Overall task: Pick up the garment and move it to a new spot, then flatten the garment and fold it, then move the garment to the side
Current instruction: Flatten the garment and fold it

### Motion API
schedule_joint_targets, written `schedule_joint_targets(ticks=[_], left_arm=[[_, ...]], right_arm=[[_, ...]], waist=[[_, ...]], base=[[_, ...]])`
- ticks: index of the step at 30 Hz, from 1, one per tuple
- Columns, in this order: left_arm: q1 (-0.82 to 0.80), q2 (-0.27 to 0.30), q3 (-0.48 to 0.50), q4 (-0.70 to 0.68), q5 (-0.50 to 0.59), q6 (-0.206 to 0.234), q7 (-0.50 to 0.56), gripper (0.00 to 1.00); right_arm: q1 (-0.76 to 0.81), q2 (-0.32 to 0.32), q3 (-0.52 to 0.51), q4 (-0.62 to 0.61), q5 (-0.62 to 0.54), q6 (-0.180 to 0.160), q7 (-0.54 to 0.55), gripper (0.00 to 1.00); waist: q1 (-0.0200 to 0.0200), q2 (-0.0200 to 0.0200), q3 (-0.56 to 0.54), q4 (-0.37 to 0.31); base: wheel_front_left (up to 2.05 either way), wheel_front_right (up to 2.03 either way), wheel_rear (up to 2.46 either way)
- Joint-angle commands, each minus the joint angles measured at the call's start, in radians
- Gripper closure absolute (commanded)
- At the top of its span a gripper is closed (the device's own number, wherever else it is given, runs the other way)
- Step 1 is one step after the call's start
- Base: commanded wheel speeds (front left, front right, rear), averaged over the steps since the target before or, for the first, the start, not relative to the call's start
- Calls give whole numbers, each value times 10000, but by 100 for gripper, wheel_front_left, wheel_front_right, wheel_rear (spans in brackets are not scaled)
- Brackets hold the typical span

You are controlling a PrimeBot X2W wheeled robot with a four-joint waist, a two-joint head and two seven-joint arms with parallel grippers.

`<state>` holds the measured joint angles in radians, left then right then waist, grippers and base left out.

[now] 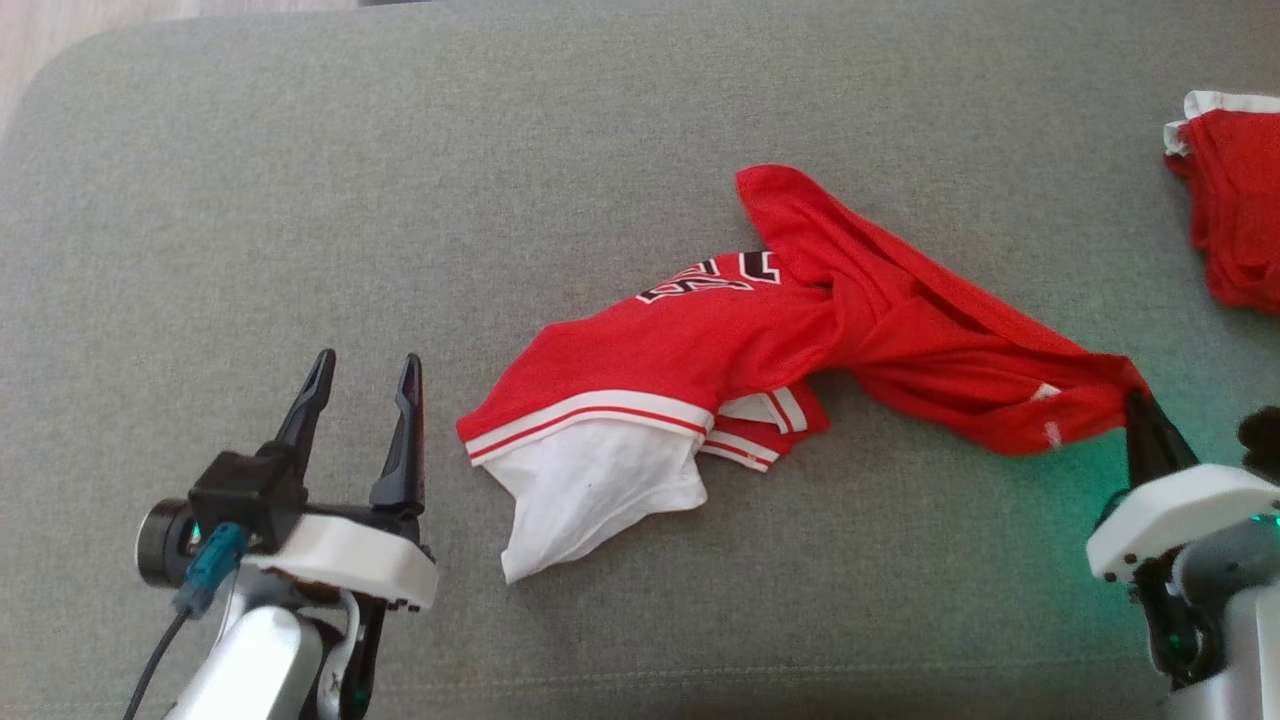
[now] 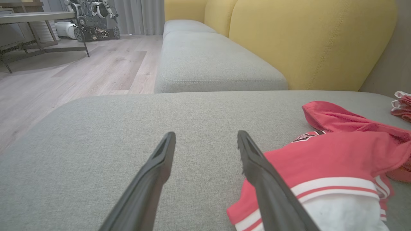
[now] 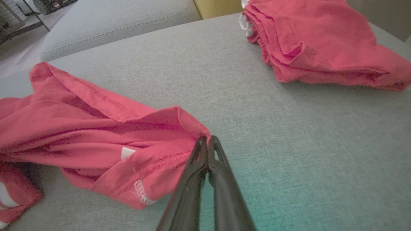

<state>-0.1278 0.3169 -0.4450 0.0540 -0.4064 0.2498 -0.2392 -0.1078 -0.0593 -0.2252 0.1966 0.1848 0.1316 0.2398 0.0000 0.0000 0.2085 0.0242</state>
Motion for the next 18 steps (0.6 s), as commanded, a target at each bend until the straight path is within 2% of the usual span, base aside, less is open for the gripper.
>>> schedule_joint_targets(ticks=[1,8,13,18], left_arm=[[-427,226,342,-320,-50,34,-79,0],[-407,278,348,-309,-74,79,-69,0],[-294,323,341,-339,-99,153,-16,0],[-135,389,339,-377,-137,212,29,0]], right_arm=[[-176,-5,35,-197,-8,-9,-217,0],[-234,42,-61,-312,72,-9,-1053,0],[-116,38,436,-1167,-109,-9,-1896,0],[224,10,1103,-2228,-473,-9,-2253,0]], waist=[[0,0,30,3],[0,0,-44,-37],[0,0,-308,-116],[0,0,-650,-181]], base=[[0,0,0],[0,0,0],[0,0,0],[0,0,0]])
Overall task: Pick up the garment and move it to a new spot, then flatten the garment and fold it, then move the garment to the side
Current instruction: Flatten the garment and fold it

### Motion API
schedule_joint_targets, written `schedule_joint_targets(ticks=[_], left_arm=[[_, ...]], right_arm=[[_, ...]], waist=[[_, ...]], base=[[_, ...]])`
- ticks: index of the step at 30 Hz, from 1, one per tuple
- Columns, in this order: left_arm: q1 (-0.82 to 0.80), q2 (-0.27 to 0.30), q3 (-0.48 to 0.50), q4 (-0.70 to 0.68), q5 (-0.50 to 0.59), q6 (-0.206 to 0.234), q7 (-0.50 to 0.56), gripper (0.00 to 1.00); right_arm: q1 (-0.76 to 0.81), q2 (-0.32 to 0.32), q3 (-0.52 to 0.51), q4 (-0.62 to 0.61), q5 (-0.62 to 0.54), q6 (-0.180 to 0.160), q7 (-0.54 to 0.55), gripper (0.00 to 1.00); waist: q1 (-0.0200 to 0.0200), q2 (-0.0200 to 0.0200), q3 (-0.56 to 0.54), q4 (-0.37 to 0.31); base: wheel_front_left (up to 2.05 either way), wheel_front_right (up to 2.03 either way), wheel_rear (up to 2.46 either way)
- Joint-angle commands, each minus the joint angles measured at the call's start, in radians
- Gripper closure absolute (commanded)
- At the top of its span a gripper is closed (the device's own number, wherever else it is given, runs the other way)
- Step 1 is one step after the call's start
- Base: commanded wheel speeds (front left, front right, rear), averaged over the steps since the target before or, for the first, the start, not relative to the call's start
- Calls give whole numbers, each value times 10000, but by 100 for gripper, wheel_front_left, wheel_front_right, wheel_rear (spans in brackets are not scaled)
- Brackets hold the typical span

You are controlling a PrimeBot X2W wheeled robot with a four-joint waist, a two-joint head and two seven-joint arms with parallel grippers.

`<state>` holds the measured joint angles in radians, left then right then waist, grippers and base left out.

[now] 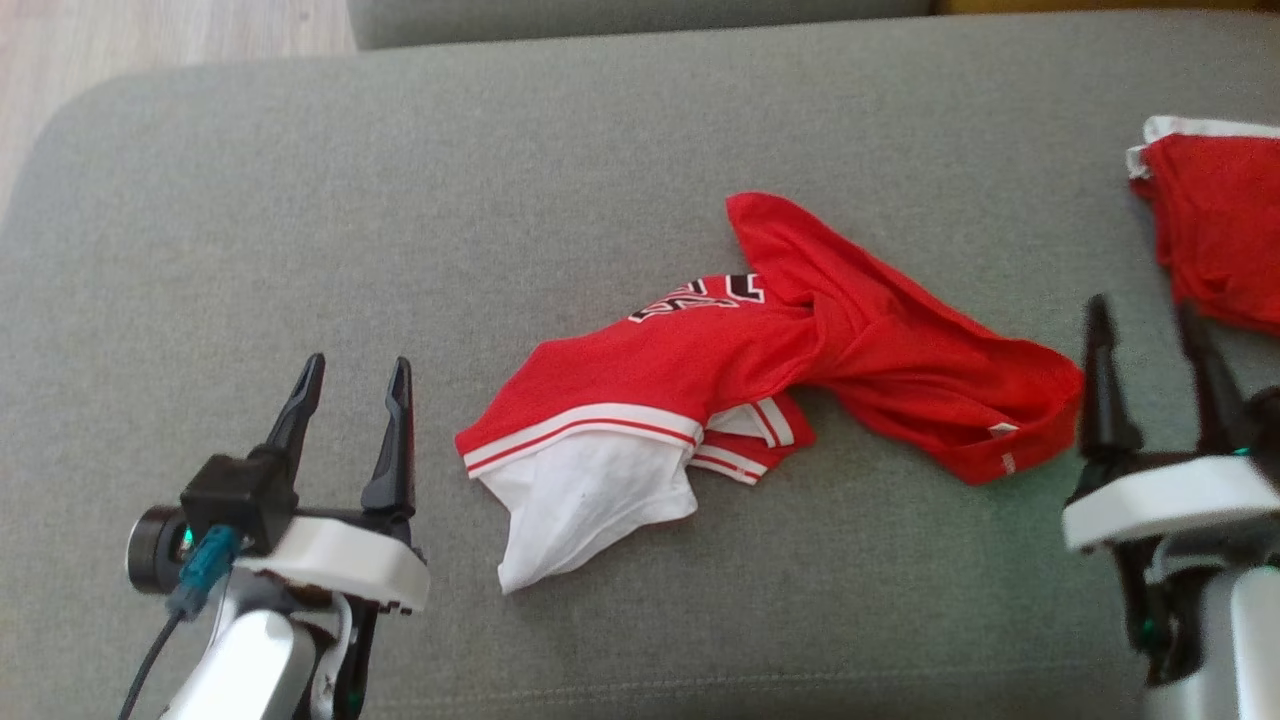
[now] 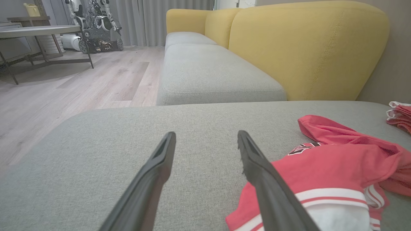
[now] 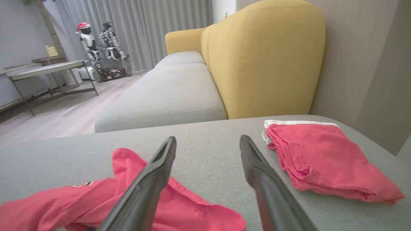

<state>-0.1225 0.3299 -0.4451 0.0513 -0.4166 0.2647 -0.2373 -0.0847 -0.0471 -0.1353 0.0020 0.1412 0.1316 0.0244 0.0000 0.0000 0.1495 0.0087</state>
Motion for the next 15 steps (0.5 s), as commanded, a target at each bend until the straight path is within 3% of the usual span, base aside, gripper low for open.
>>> schedule_joint_targets(ticks=[1,15], left_arm=[[-144,271,337,-366,-42,77,21,0],[559,408,275,-553,-177,277,109,0]], right_arm=[[107,-111,343,-473,-102,-9,-95,0],[1773,-55,1361,-1554,-370,-9,303,0]], waist=[[0,0,-124,-34],[0,0,-844,-112]], base=[[0,0,0],[0,0,0]])
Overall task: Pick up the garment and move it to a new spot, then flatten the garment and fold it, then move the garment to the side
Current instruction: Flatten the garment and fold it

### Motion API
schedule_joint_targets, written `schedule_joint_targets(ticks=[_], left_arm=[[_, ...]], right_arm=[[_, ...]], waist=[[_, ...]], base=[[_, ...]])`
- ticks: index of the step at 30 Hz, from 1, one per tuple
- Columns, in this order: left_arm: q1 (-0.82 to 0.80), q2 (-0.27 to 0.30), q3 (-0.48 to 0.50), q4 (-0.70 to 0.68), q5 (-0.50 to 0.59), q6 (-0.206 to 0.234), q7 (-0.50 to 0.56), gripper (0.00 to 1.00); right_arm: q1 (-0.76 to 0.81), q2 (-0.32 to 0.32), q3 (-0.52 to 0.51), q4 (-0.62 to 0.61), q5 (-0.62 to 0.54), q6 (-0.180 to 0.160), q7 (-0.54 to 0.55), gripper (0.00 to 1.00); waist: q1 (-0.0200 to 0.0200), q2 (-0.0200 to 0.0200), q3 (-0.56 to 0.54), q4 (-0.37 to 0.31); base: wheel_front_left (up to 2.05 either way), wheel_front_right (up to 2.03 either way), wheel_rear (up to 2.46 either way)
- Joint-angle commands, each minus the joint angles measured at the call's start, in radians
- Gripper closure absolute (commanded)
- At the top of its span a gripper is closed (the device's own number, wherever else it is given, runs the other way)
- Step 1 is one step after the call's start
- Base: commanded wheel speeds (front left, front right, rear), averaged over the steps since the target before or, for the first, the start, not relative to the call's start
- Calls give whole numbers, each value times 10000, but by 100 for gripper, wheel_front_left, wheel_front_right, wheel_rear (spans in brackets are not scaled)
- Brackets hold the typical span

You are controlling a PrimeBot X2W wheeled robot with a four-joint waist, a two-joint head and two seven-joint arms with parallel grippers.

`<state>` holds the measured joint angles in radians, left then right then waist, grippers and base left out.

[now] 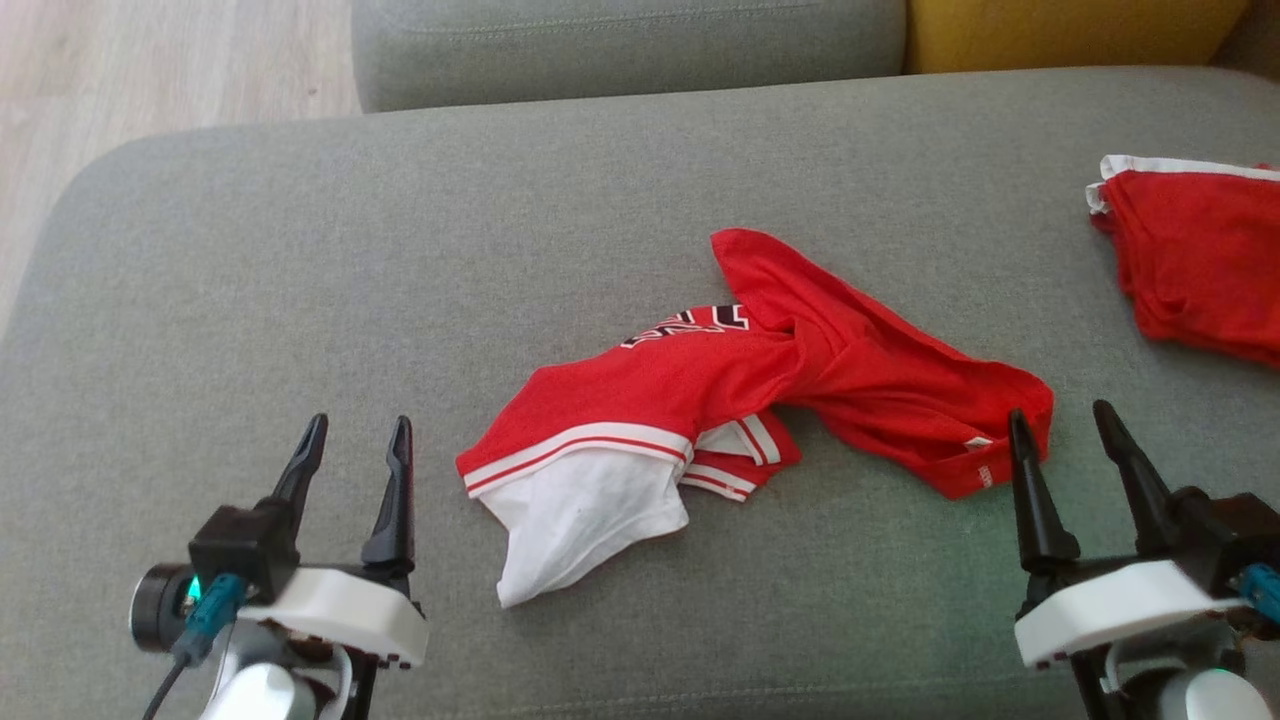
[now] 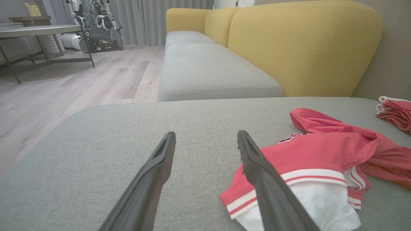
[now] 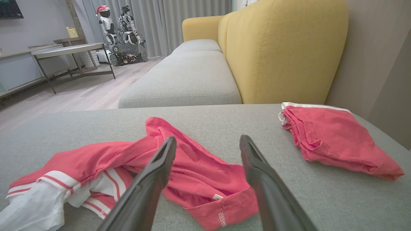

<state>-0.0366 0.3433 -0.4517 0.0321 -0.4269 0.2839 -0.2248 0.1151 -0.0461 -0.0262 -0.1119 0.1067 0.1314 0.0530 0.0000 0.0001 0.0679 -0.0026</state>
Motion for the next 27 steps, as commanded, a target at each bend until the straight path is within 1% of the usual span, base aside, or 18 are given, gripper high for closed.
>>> schedule_joint_targets(ticks=[1,17,27], left_arm=[[-277,283,338,-374,-79,97,-6,0],[-219,358,255,-539,-81,213,62,0],[-361,349,205,-535,-85,231,50,0]], right_arm=[[-190,-61,282,-434,-10,-7,36,0],[-96,-43,264,-515,232,-7,125,0],[-310,-42,162,-357,277,-7,143,0]], waist=[[0,-1,-46,-2],[0,-1,-64,-32],[0,-1,76,42]], base=[[0,0,0],[0,0,0],[0,0,0]])
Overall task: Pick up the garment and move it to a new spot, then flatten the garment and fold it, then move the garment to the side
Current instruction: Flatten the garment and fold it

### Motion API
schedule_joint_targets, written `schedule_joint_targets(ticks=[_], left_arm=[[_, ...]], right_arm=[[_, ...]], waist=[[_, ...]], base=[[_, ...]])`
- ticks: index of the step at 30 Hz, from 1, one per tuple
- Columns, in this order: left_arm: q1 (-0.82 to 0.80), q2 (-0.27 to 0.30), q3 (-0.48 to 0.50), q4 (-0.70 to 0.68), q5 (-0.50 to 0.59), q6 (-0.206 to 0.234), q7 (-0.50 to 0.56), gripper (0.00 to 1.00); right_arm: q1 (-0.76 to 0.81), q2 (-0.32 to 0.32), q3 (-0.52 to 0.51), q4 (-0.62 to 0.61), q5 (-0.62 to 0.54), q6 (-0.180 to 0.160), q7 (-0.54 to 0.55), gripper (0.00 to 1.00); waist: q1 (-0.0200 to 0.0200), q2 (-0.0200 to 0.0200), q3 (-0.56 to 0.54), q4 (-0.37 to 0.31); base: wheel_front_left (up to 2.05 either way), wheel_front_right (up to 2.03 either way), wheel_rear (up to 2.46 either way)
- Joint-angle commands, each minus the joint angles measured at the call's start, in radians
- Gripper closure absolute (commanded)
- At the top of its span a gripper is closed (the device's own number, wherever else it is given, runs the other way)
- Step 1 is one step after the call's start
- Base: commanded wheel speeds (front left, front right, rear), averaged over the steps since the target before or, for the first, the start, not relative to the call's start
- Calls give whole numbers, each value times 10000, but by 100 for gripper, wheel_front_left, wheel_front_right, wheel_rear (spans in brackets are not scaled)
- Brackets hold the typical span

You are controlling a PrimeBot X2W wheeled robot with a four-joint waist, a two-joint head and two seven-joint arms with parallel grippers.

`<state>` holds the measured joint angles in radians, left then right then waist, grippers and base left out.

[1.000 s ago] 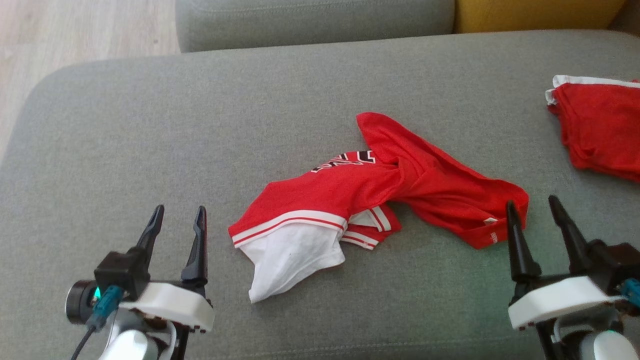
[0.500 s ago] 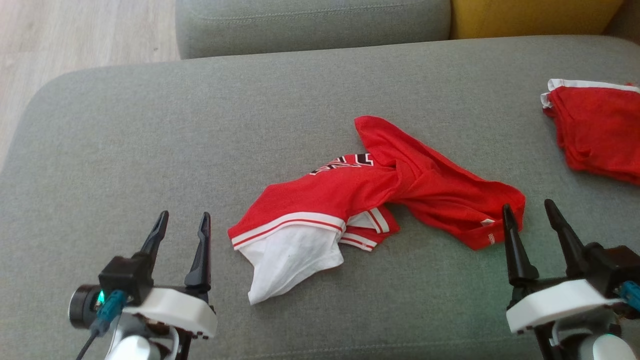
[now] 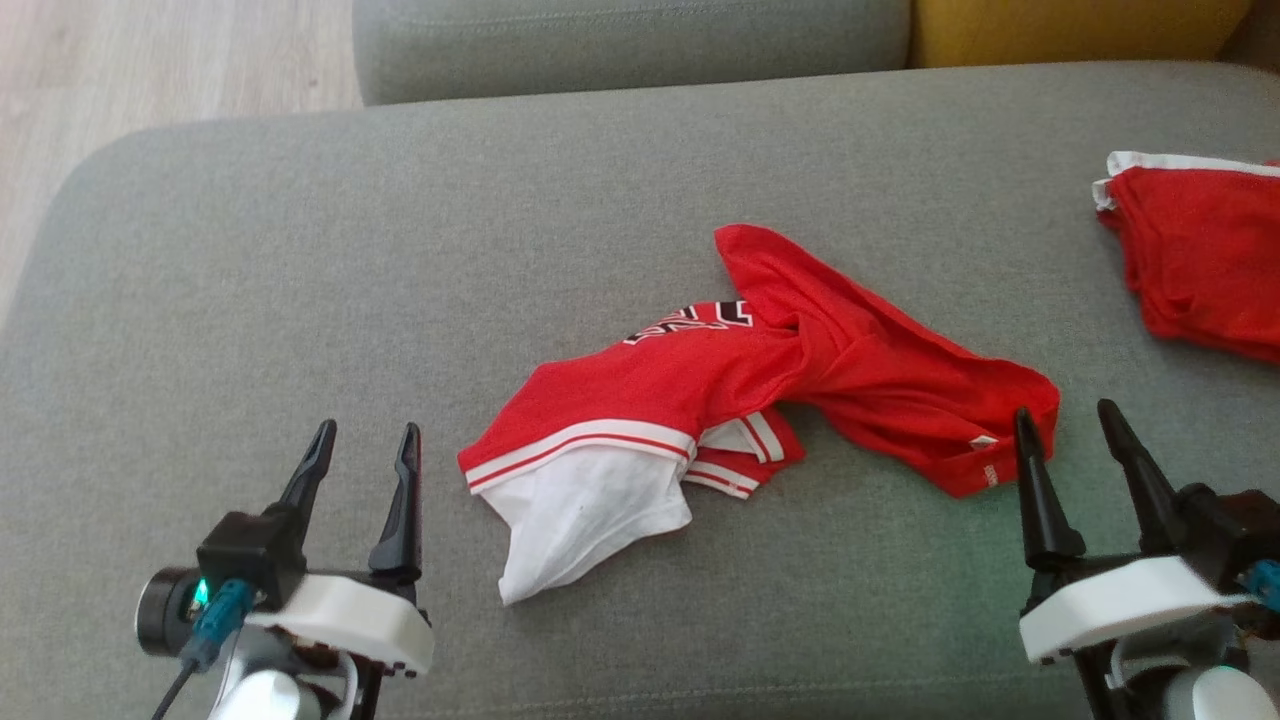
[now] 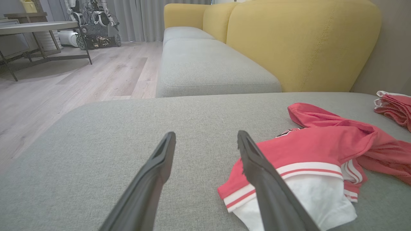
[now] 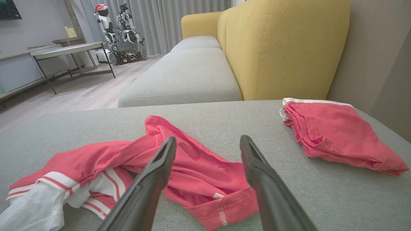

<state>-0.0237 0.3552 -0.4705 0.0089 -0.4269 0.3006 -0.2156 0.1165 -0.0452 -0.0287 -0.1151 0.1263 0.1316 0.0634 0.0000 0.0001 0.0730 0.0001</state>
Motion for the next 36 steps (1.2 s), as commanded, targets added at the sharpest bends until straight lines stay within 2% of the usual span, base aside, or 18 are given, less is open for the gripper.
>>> schedule_joint_targets(ticks=[1,9,20,26,27,28,29,36], left_arm=[[-523,225,388,-312,-81,63,-46,0],[-1023,176,347,-389,2,-17,-101,0],[-2110,-241,119,9,170,-401,-305,0],[-2338,-479,95,264,217,-540,-394,0],[-2341,-502,112,293,223,-550,-405,0],[-2343,-523,129,319,231,-561,-414,0],[-2342,-541,146,342,240,-573,-422,0],[-2261,-557,315,425,288,-602,-448,0]], right_arm=[[-386,-52,158,-271,71,-9,49,0],[-1730,-474,-65,828,267,-9,-47,0],[-5036,-1674,1689,4729,856,-9,288,0],[-6045,-2009,2071,6734,1044,-9,848,0],[-6136,-2036,2114,6959,1090,-9,937,20],[-6210,-2035,2126,7130,1203,-9,960,68],[-6252,-2061,2160,7288,1274,-9,1020,100],[-6146,-2081,2035,7125,1745,-9,447,100]], waist=[[0,-1,68,34],[0,-1,800,251],[0,-1,1886,882],[0,-1,2111,1100],[0,-1,2129,1104],[0,-1,2140,1105],[0,-1,2143,1100],[0,-1,2077,900]], base=[[0,0,0],[0,0,0],[0,0,0],[0,0,0],[0,0,0],[0,0,0],[0,0,0],[0,0,0]])
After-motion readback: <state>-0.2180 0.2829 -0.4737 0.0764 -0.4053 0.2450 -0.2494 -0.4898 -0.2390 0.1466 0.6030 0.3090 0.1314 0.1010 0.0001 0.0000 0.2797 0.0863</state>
